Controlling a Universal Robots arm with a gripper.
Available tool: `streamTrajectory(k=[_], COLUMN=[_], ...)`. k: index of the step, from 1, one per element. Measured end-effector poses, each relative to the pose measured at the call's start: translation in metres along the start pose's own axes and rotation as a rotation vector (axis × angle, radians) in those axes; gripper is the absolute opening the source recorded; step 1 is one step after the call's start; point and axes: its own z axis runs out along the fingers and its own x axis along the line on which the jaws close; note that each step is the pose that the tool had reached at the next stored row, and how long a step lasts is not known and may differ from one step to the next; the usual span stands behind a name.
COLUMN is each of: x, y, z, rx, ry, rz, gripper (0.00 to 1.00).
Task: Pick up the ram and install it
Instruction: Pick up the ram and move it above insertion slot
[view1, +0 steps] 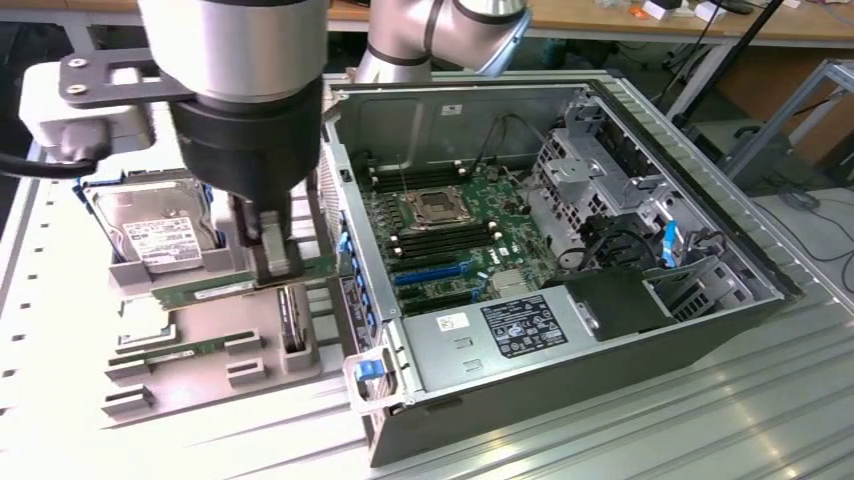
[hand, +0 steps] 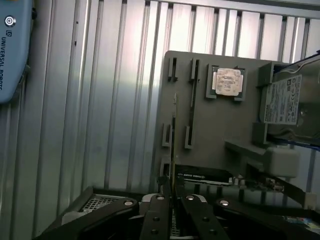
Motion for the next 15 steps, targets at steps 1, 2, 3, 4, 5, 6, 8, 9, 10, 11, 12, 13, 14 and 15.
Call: streamTrajectory(k=[1,2,3,4,5,6,8,9,10,11,12,13,14,15], x=[0.0,0.0,0.0,0.001,0.001,0.001,0.0,0.001,0.001,0.001,0.001,-0.001,-0.004,-0.009], y=[-0.005,-0.0093,-0.015,-0.0194,-0.025,-0.0347,-0.0559,-0.0647,-0.0718,-0.0777,-0.0819,-0.0912,-0.1003,-0.1094], z=[-0.0008,-0.0014,-0.0024,-0.0031,-0.0039,-0.0058,-0.0107,-0.0124,-0.0136,-0.0144,-0.0146,-0.015,-0.0155,-0.0159], rx=[0.0,-0.0001,-0.0002,-0.0003,-0.0002,-0.0002,-0.0006,-0.0008,-0.001,-0.0011,-0.0011,-0.0011,-0.0012,-0.0011], ry=[0.0,0.0,0.0001,0.0001,0.0,0.0,-0.0001,0.0,0.0,0.0001,-0.0001,-0.0001,0.0,-0.0001], rz=[0.0,0.0,0.0,0.0,0.0,0.0,0.0,0.0,0.0,0.0,0.0,0.0,0.0,0.0], gripper=[0.14,0.14,0.14,0.14,0.14,0.14,0.14,0.14,0.14,0.14,0.14,0.14,0.14,0.14])
